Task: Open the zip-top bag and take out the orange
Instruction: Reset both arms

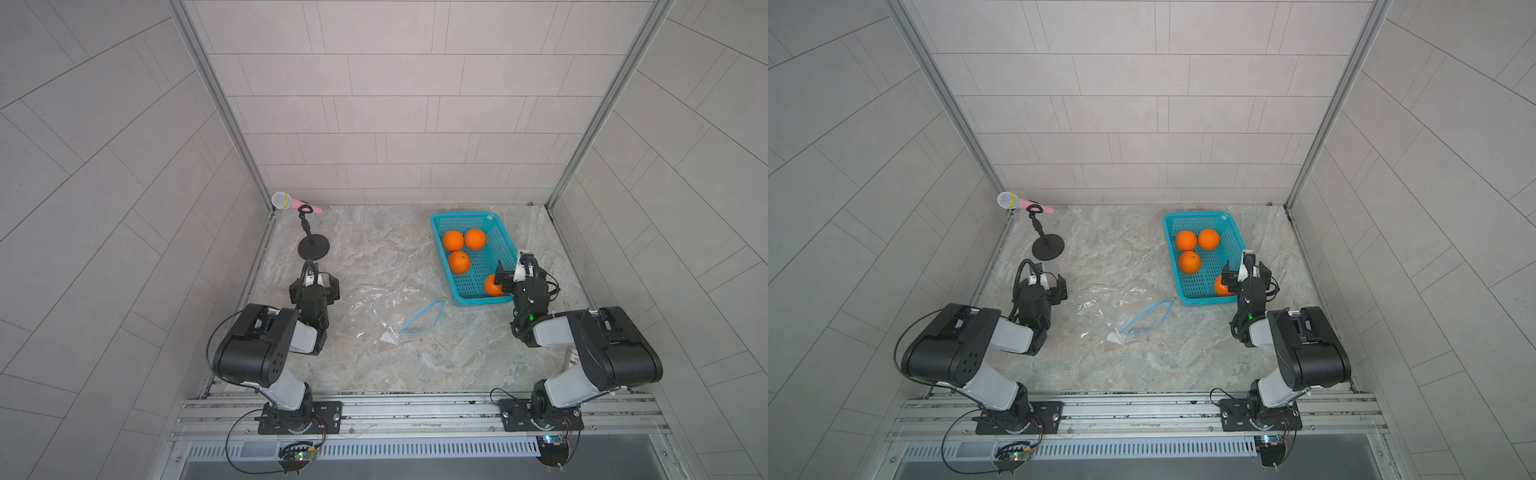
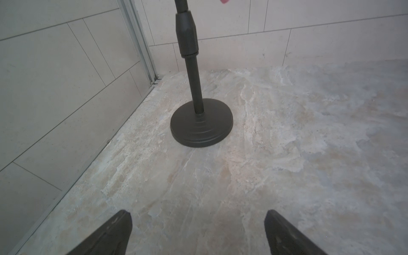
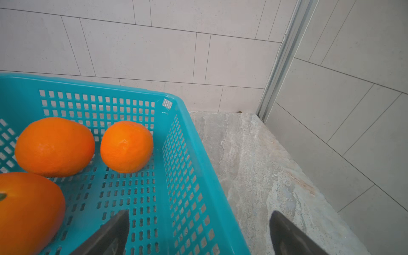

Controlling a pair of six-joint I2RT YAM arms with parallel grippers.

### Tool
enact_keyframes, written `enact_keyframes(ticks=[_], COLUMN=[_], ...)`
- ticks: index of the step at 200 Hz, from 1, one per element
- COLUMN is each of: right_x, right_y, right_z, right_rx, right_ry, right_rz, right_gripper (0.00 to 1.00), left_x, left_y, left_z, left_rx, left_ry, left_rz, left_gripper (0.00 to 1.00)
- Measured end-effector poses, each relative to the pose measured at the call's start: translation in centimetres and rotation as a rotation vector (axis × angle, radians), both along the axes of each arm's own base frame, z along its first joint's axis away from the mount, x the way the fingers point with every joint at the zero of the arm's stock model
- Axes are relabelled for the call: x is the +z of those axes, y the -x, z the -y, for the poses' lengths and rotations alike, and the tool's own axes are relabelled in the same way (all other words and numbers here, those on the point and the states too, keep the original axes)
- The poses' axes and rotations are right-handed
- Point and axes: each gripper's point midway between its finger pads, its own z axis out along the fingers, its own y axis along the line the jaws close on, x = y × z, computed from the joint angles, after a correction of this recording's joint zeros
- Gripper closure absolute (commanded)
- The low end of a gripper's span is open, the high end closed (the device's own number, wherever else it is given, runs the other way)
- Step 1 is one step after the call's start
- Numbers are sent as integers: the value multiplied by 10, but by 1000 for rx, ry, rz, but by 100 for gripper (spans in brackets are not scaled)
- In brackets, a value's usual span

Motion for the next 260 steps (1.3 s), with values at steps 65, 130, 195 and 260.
enact_keyframes(ticks=[65,130,195,260], right_x=[4,57,18,4], right_y=[1,23,27,26], right_z=[-13,-20,-1,3], right_rx=[58,100,19,28], right_ry=[24,24,32,-8], right_rz=[-1,-6,-87,-121], right_gripper=[1,1,1,1], left_x=[1,4,2,2], left_y=[-6,-19,-18,-18], left_z=[-2,-4,-3,-3], left_rx=[5,16,14,14], left_ry=[5,11,11,10], left_rz=[-11,-37,-45,-48], left_gripper=[0,0,0,0])
